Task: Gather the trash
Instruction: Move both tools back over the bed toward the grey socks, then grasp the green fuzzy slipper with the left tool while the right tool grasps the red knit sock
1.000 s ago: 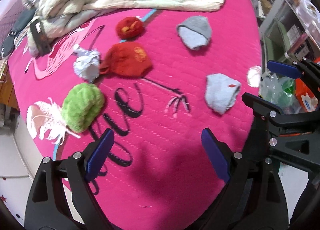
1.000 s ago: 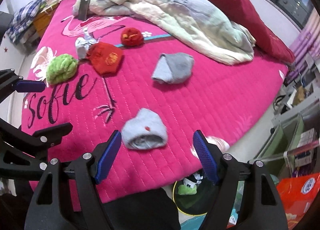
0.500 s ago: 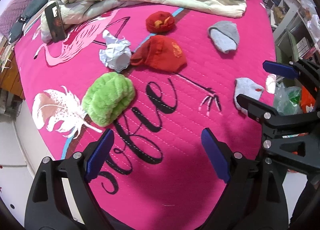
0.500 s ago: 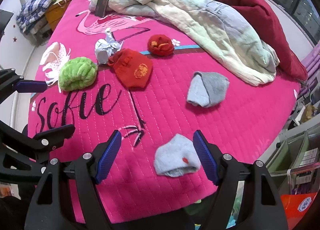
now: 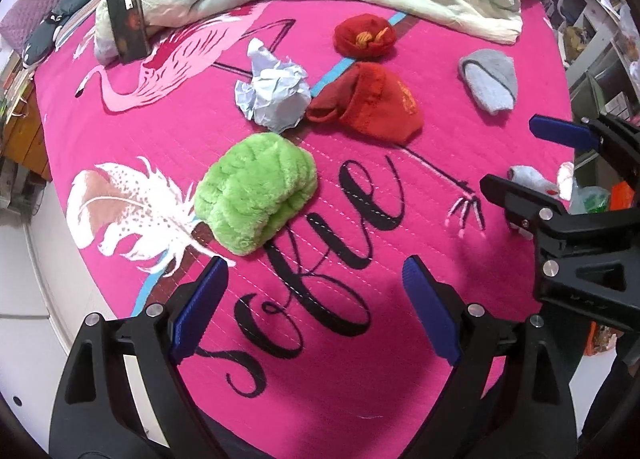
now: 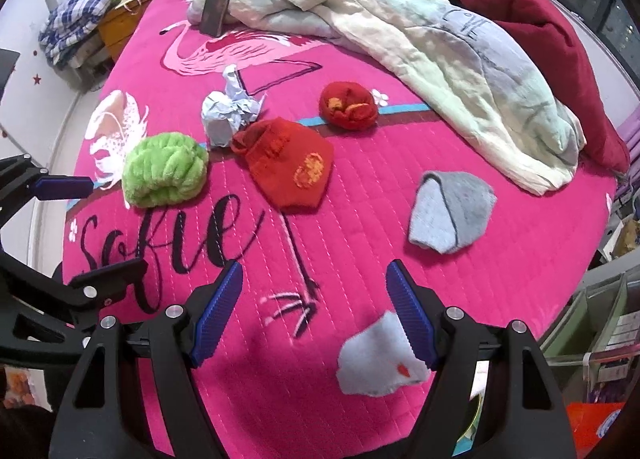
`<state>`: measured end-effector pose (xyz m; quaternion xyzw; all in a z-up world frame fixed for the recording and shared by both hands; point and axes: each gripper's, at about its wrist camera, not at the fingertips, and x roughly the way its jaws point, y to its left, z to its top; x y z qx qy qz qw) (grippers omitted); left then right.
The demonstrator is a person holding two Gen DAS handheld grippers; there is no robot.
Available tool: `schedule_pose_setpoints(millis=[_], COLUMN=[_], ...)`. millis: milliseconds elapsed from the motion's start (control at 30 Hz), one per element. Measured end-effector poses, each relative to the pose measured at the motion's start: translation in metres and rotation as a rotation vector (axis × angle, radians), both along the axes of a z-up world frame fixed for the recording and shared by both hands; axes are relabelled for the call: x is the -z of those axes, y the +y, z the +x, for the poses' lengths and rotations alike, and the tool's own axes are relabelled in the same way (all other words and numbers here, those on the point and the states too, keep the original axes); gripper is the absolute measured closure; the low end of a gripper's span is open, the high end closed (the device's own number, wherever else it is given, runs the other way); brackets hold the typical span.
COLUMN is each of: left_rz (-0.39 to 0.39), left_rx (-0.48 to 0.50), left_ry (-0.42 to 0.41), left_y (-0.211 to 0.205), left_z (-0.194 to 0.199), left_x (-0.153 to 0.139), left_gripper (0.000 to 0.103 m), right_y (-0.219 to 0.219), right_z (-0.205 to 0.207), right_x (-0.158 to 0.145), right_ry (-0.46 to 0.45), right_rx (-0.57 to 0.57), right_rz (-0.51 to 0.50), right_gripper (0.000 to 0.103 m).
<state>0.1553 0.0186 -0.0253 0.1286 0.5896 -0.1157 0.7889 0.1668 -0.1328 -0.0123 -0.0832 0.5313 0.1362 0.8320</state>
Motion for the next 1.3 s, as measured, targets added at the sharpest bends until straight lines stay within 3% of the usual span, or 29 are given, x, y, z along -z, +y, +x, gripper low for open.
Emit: schedule_pose_setpoints(millis=[333, 1033, 1133, 1167, 1233, 1300], left_rz=[-0.009, 0.033, 0.038, 0.038, 0.046, 0.018], left_rx=[-0.03, -0.018, -0.022, -0.024, -0.042, -0.049], left_ry=[0.01, 0.087, 0.077, 0.065, 0.042, 0.034], left_y=[0.02, 0.024, 0.024, 0.023, 0.024, 0.026], left_z=[0.023, 0.076, 0.082, 0.084, 0.089, 0.09], left_x=[0.007, 0.056, 0.061, 0.063, 0.062, 0.06], left_gripper=[0.016, 0.011, 0.01, 0.012, 0.036, 0.046], right_y=[0.017, 0.032, 0.034, 0.034, 0.034, 0.036], right_z=[0.024, 0.072, 0.078, 0.081, 0.086, 0.091], right_x=[0.013, 0.043, 0.047, 0.049, 0.051, 0.053], right_ry=[0.036, 0.097, 0.099, 0.1, 0.106, 0.109], right_rx=[-0.028, -0.071, -0.084, -0.087, -0.089, -0.1], right_rz=[-0.021, -0.042, -0.048, -0.051, -0.054, -0.049], right_gripper=[0.032, 0.03, 0.025, 0.024, 0.024, 0.024])
